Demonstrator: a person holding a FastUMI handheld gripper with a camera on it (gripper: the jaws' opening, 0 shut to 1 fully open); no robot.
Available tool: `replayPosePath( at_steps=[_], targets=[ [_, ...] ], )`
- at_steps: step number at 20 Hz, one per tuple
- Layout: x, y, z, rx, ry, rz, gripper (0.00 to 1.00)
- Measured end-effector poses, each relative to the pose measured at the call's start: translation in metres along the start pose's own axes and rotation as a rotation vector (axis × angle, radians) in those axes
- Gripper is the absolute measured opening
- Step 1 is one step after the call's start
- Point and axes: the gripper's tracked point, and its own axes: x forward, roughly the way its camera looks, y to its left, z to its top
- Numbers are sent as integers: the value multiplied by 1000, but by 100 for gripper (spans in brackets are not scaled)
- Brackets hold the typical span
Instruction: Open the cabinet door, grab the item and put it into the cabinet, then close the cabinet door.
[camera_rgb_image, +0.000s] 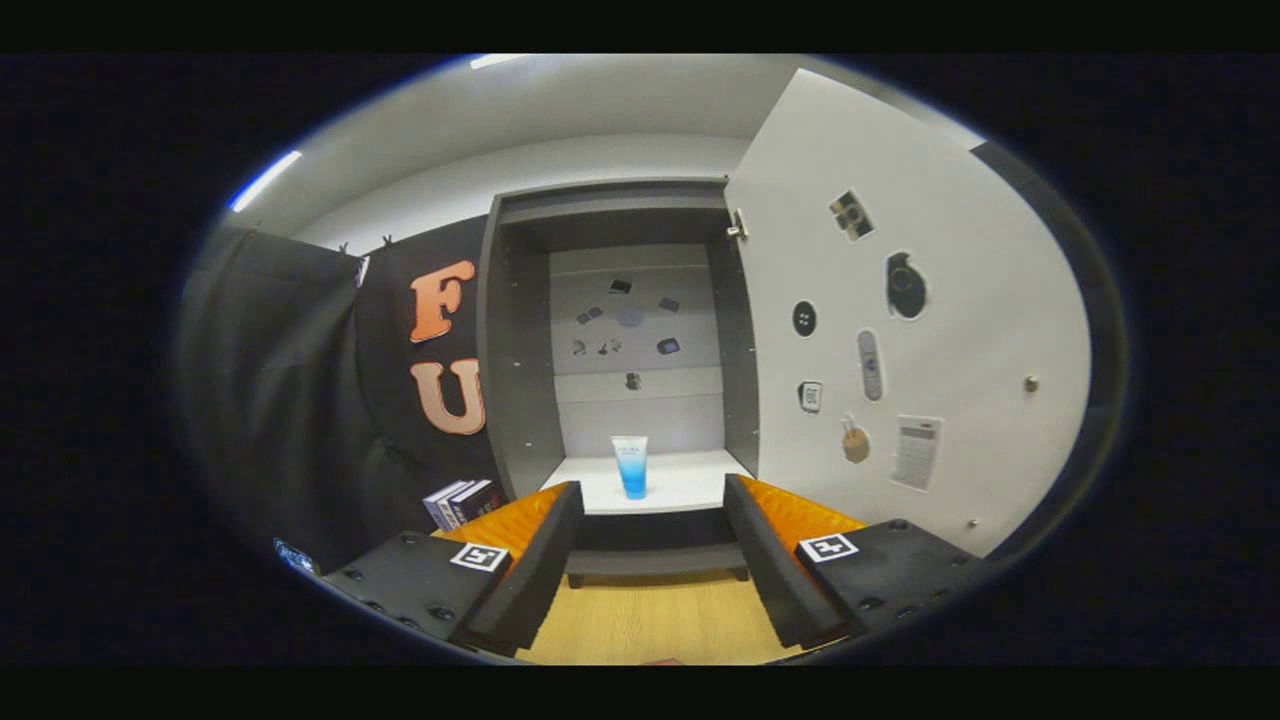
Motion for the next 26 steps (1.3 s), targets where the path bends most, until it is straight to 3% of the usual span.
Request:
replayPosePath(
  at_steps=[6, 11, 14, 22, 26],
  targets=[
    [-102, -78, 21, 2, -54, -68, 91],
    [-144, -168, 44, -32, -106, -243, 90],
    [-136, -210, 48, -55, -102, -319, 90],
    [-74, -256, 32, -15, -40, -306, 91],
    [-64, -262, 31, -29, -50, -343, 91]
  ],
)
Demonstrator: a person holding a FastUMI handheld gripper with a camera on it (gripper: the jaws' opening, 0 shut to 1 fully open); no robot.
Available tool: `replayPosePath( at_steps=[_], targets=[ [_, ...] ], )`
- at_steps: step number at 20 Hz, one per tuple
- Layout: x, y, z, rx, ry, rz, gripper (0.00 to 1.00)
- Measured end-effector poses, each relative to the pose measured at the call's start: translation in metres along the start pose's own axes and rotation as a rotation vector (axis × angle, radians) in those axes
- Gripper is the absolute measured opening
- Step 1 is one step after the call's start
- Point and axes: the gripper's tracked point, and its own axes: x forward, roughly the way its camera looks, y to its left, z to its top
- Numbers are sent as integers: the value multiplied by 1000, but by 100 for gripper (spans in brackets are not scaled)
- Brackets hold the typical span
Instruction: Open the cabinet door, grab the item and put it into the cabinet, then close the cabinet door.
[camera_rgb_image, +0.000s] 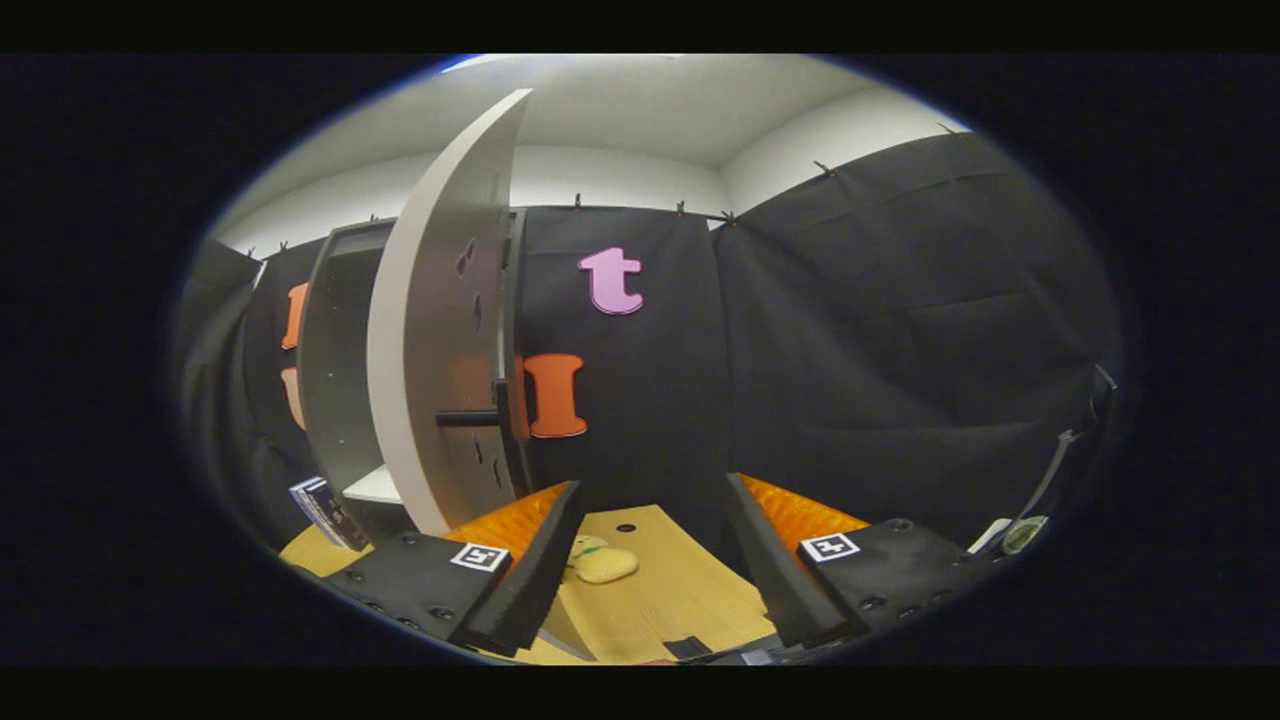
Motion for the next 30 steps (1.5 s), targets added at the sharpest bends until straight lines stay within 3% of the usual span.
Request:
replayPosePath(
  at_steps=[9, 14, 18, 27, 30],
  targets=[
    [-22, 23, 0, -65, -34, -167, 88],
    [-47, 45, 2, -78, -40, -215, 87],
    [-52, 82, -2, -49, -22, -129, 87],
    [-56, 174, -7, -7, -21, -20, 87],
    [-49, 221, -10, -1, -18, 76, 87]
  ],
)
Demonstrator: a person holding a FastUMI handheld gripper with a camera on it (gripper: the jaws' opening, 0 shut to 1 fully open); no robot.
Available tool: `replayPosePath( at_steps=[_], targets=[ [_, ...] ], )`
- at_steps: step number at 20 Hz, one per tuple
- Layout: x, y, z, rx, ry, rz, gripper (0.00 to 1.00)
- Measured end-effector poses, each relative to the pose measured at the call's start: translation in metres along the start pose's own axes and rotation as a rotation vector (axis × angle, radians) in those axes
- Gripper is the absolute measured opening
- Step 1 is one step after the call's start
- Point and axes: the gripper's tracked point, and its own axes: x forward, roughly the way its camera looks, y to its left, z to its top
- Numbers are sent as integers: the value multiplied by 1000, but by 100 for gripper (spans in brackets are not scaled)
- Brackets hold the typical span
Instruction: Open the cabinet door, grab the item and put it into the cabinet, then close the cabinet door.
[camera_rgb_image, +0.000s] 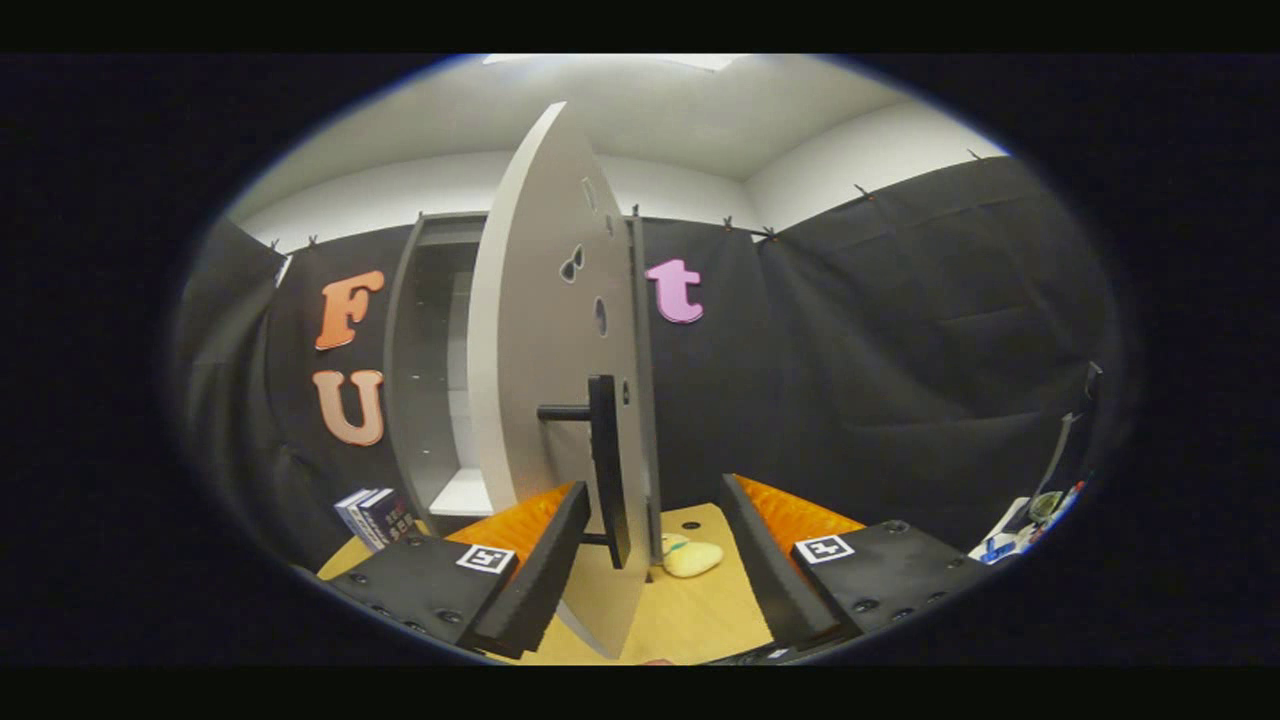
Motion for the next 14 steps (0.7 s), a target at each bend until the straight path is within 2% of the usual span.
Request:
replayPosePath(
  at_steps=[5, 9, 14],
  targets=[
    [28, 76, -22, 32, 68, 156, 90],
    [39, 127, -26, 38, 93, 277, 96],
    [64, 156, -24, 6, 92, 308, 95]
  ],
)
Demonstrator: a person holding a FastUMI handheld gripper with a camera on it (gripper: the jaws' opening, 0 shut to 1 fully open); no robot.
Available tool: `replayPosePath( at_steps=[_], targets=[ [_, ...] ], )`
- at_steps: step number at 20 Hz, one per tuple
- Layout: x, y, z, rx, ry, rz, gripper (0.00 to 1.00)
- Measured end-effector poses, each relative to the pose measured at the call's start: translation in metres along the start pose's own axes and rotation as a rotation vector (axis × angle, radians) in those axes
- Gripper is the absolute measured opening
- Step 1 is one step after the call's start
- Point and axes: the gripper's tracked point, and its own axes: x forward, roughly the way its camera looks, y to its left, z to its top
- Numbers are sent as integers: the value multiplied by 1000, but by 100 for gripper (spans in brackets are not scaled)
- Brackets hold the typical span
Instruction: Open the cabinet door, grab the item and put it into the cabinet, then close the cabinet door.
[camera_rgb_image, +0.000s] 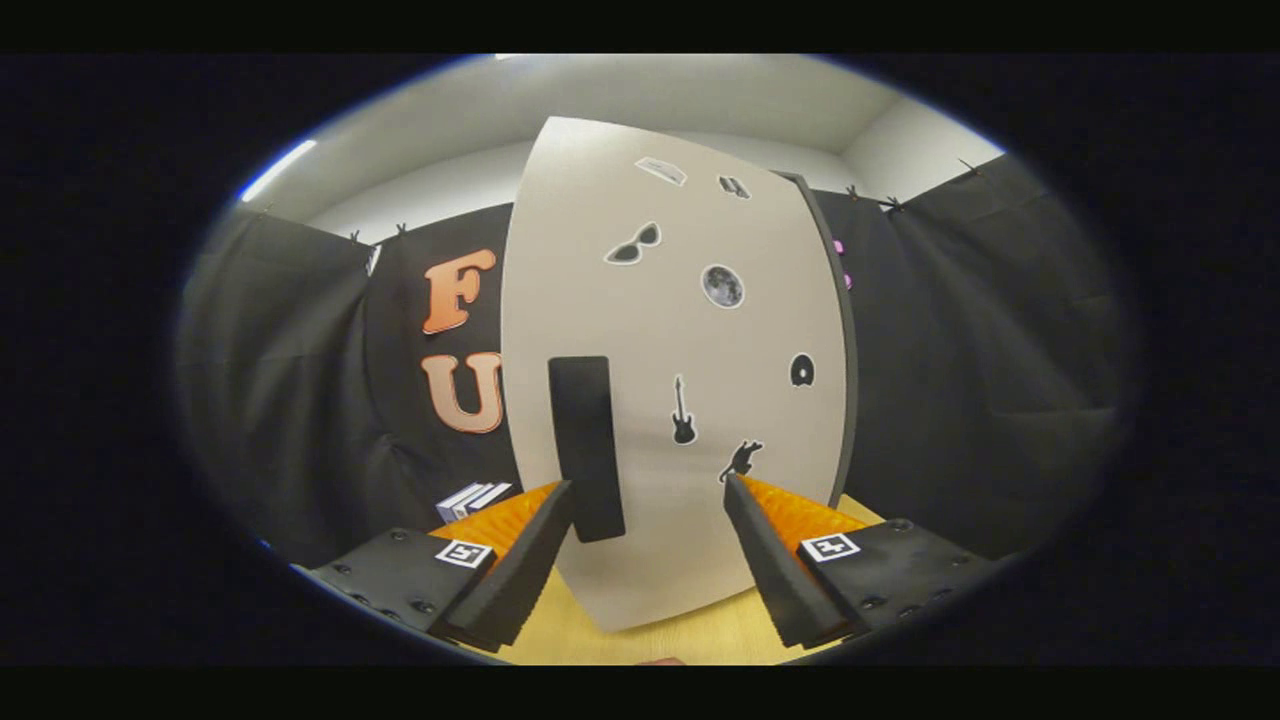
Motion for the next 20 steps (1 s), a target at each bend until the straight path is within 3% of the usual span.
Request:
replayPosePath(
  at_steps=[3, 6, 20],
  targets=[
    [12, 7, -1, -8, 19, 24, 91],
    [30, 16, 0, -13, 24, 28, 95],
    [140, 53, 0, -28, 22, 26, 92]
  ],
)
